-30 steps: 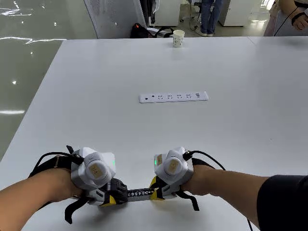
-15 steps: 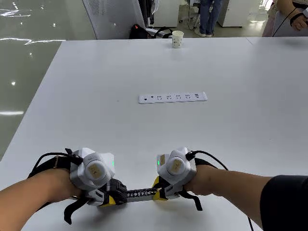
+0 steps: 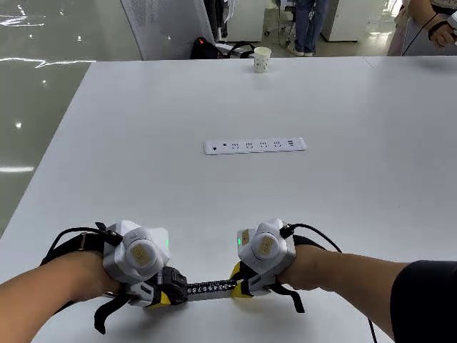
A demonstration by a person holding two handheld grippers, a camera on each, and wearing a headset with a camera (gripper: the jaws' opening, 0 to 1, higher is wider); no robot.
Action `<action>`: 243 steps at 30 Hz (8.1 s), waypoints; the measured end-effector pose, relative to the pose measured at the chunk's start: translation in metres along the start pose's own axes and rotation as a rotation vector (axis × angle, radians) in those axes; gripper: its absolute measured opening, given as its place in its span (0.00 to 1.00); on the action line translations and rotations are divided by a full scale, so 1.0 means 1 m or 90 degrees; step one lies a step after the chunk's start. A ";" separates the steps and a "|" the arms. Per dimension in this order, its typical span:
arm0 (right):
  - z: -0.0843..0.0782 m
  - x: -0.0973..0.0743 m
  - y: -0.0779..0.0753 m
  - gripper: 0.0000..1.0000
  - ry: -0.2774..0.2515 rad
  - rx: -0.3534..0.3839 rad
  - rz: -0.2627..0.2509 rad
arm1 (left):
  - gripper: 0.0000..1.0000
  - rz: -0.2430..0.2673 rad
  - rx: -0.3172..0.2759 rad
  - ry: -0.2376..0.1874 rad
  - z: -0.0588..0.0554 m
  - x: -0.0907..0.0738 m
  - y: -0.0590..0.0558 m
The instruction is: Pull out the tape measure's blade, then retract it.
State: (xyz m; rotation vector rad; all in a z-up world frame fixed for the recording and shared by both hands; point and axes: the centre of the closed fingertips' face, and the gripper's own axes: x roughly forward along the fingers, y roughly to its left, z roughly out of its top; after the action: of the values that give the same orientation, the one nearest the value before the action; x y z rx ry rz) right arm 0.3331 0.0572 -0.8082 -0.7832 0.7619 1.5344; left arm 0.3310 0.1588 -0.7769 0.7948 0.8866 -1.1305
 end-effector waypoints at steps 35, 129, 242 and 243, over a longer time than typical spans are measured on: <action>-0.012 -0.010 -0.002 0.09 0.006 0.001 -0.005 | 0.31 0.001 -0.001 0.000 0.000 0.001 0.000; -0.055 -0.038 -0.002 0.09 0.020 0.021 -0.013 | 0.31 0.009 0.003 0.000 0.001 0.000 -0.001; -0.122 -0.084 -0.004 0.09 0.072 0.056 -0.027 | 0.31 0.014 0.003 0.002 0.001 0.001 -0.001; -0.122 -0.084 -0.004 0.09 0.072 0.056 -0.026 | 0.31 0.014 0.003 0.002 0.001 0.001 -0.001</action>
State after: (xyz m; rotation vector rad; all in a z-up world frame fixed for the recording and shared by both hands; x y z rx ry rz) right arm 0.3512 -0.0901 -0.8072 -0.8205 0.8853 1.4192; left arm 0.3301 0.1573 -0.7779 0.8091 0.8762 -1.1137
